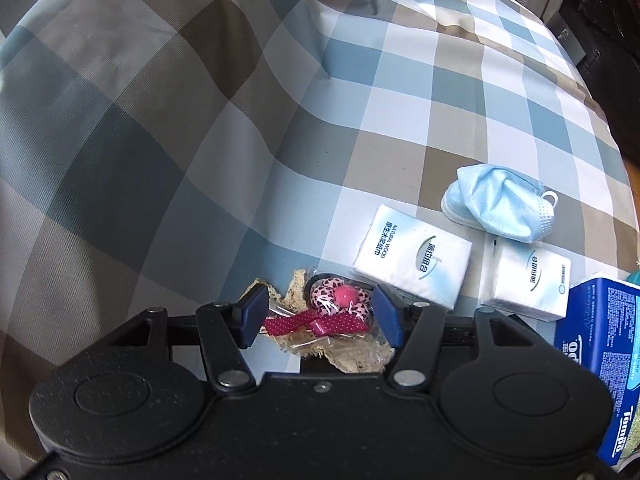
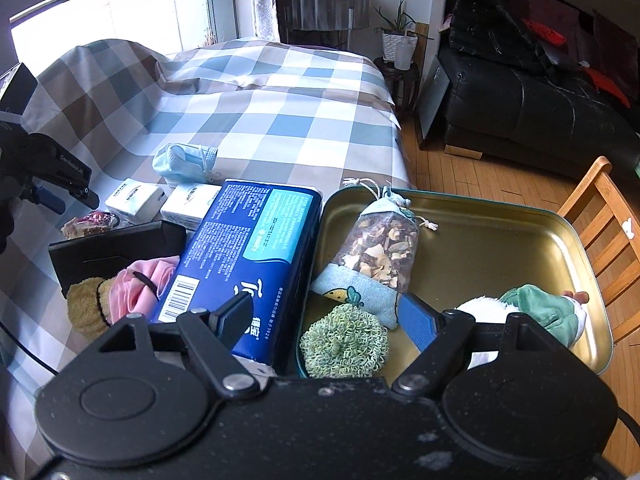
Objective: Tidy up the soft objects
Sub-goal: 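Grasp the pink leopard-print hair clip with the left gripper while the right reaches toward the blue mask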
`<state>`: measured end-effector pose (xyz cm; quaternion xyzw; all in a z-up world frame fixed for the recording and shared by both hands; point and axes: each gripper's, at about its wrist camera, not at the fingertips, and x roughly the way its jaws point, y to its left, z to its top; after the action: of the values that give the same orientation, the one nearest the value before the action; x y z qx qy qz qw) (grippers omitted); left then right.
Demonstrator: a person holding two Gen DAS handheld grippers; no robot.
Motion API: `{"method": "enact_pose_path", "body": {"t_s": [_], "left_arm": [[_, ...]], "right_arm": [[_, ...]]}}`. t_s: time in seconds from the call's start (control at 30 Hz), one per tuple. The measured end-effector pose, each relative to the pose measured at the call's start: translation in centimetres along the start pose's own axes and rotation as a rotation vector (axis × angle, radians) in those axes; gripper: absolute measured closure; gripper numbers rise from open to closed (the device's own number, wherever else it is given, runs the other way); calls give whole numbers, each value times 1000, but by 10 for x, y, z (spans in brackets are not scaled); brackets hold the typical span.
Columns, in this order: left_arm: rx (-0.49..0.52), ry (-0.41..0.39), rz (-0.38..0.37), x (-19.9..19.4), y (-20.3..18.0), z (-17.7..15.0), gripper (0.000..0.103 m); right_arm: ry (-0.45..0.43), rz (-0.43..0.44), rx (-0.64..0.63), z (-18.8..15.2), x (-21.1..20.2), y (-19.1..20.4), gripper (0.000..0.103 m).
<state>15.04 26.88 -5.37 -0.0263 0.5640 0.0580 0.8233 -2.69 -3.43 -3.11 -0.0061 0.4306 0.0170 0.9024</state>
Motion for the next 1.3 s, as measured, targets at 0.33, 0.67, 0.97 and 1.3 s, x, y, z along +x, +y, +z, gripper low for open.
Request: {"method": "enact_pose_path", "body": {"t_s": [0.33, 0.67, 0.97, 1.3], "left_arm": [[-17, 35, -53, 15, 6, -3, 47], [1, 40, -50, 27, 4, -8, 40], [9, 31, -53, 29, 0, -6, 40], [1, 38, -79, 33, 5, -2, 40]], "right_arm": [[15, 11, -6, 1, 5, 5, 23], [47, 14, -24, 1, 15, 14, 22], [41, 54, -56, 25, 24, 38, 22], [-16, 118, -53, 85, 60, 87, 20]]}}
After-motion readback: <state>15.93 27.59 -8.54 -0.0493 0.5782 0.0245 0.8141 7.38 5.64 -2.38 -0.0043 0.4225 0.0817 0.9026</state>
